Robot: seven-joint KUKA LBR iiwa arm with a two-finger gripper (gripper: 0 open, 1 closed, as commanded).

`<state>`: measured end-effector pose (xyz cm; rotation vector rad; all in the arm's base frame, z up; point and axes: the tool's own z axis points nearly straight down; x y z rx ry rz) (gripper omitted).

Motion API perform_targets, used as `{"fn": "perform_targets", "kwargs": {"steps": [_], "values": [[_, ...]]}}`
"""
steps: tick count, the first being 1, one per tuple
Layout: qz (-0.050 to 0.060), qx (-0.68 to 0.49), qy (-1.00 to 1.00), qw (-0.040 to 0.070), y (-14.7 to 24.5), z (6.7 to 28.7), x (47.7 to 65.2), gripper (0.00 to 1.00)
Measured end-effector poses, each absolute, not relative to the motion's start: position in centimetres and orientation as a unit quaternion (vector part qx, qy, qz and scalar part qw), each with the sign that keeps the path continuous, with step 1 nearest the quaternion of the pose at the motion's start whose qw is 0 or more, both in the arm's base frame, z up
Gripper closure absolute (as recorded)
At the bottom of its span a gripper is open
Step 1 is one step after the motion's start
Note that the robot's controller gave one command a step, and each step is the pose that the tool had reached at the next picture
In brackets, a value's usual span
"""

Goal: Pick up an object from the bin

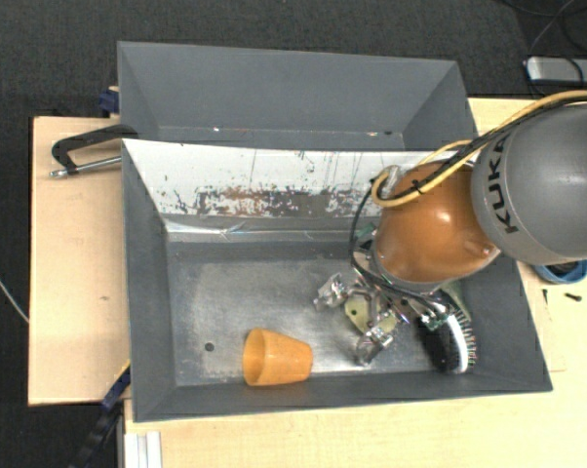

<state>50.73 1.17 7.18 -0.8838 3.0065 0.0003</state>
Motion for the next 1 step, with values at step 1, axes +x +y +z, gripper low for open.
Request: {"fn": "perform_targets", "kwargs": {"steps": [1], "values": [[-0.003, -0.291, 0.957, 0.006, -7.41, 8.24, 57.94, 0.0]]}}
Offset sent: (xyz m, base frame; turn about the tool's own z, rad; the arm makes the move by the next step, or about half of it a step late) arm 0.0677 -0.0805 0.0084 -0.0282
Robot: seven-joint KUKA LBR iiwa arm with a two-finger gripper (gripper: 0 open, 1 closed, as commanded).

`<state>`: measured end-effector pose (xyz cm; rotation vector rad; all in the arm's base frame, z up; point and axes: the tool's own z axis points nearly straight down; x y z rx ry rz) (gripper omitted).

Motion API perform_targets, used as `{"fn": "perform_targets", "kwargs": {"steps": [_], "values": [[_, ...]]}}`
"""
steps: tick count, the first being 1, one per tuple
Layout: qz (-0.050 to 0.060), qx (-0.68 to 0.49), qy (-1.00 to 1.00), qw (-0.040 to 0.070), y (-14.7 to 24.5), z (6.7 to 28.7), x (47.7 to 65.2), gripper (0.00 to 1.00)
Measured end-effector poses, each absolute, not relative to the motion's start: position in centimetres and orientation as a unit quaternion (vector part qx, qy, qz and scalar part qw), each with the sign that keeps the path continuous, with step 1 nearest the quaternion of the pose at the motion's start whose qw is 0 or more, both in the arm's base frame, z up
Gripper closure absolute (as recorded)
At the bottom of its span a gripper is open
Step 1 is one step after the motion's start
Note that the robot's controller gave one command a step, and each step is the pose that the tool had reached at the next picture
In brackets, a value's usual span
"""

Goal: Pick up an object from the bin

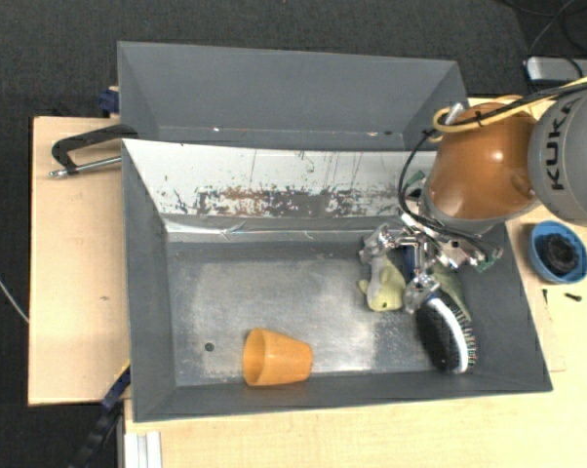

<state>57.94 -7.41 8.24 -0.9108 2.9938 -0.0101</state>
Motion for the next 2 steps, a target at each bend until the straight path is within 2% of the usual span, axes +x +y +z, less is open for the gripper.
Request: {"fn": "perform_targets", "kwargs": {"steps": [1, 2], "values": [[0.0, -0.294, 0.956, 0.003, -6.7, 8.2, 57.7, 1.0], [-0.003, -0.281, 0.96, 0.008, -7.4, 23.9, 58.4, 1.0]]}}
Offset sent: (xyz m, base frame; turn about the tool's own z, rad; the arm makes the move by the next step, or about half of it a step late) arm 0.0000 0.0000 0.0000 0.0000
